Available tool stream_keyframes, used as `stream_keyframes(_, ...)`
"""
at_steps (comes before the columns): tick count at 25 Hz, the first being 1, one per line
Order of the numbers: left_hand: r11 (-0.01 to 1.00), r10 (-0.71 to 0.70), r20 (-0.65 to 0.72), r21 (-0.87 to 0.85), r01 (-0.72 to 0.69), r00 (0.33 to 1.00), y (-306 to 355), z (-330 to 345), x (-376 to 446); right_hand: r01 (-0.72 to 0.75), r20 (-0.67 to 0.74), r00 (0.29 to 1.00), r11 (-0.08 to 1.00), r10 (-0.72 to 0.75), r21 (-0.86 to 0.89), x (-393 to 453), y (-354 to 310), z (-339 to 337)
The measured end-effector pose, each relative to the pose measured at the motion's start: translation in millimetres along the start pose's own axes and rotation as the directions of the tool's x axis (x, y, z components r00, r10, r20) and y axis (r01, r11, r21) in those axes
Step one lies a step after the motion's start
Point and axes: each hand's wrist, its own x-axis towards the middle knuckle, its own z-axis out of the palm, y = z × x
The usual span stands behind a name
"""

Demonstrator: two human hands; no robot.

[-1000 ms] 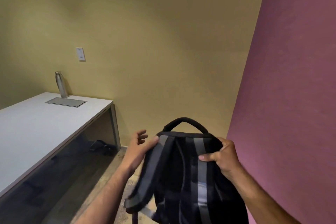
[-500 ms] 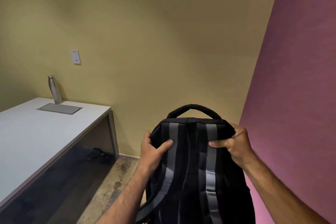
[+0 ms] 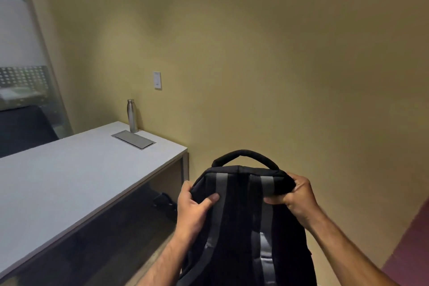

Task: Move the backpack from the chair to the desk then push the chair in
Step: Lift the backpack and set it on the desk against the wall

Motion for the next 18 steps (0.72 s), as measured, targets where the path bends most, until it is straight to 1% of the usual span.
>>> stream_keyframes(4,1.0,0.009,-0.157,0.028,-0.004,0.988,-5,-5,71,0.0,0.138,0.99,0.999,0.005,-0.041,101,17,26)
stream_keyframes(8,0.998,0.058,-0.271,0.045,-0.048,0.961,-8,-24,149,0.036,0.214,0.976,0.999,-0.028,-0.033,195,32,70)
stream_keyframes(13,0.99,0.132,-0.323,0.095,-0.107,0.937,-4,-63,265,0.082,0.255,0.964,0.997,-0.08,0.004,305,39,142)
stream_keyframes(18,0.974,0.208,-0.313,0.153,-0.167,0.927,12,-97,379,0.115,0.26,0.958,0.993,-0.122,0.041,405,39,203)
